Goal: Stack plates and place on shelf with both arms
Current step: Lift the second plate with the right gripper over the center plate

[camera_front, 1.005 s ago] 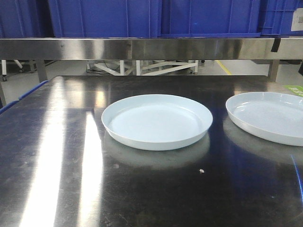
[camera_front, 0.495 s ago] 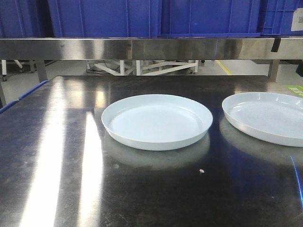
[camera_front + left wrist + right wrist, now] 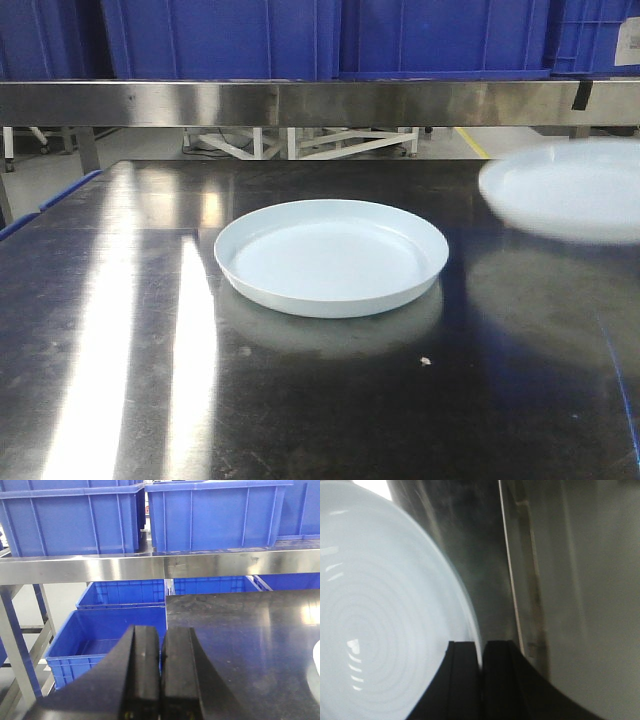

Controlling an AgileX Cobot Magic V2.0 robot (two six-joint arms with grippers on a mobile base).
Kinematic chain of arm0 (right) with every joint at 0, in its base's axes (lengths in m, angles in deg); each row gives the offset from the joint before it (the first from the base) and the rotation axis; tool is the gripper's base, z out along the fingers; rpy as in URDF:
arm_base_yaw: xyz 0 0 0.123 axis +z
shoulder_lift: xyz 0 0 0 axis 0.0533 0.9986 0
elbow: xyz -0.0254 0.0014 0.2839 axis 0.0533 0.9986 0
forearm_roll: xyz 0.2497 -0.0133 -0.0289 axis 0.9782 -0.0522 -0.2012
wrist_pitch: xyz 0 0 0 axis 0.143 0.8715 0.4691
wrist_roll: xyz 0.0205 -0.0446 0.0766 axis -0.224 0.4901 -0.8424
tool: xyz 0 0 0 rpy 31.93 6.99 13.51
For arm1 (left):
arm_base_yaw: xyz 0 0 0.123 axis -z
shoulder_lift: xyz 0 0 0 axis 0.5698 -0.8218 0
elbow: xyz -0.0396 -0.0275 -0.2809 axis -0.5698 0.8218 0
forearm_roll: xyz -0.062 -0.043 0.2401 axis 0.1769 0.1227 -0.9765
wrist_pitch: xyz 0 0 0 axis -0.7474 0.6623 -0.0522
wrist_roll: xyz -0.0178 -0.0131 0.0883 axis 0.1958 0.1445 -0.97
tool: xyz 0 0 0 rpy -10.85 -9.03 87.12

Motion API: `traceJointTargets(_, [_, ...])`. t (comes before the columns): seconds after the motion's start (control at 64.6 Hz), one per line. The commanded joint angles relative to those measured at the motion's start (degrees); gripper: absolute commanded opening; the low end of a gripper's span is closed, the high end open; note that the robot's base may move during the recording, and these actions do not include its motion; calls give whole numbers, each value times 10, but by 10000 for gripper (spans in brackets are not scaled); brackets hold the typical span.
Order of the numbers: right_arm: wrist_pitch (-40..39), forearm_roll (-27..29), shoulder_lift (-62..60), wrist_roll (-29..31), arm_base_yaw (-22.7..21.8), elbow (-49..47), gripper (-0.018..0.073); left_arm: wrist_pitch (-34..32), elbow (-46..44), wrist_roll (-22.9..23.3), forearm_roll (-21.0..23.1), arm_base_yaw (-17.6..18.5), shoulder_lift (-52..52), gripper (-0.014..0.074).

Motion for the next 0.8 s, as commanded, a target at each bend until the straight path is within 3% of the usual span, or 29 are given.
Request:
traceJointTargets(0.0, [3, 64, -47, 9, -7, -20, 56, -49, -16, 2, 2, -1, -4, 82])
traceJointTargets(0.17, [1, 67, -62, 9, 49, -20, 56, -49, -16, 2, 2, -1, -4, 82])
traceJointTargets(0.51, [-81, 67, -38, 8, 241, -20, 56, -49, -16, 2, 2, -1, -4, 82])
traceJointTargets(0.789, [-96, 68, 24, -12, 295, -20, 59, -49, -16, 2, 2, -1, -4, 82])
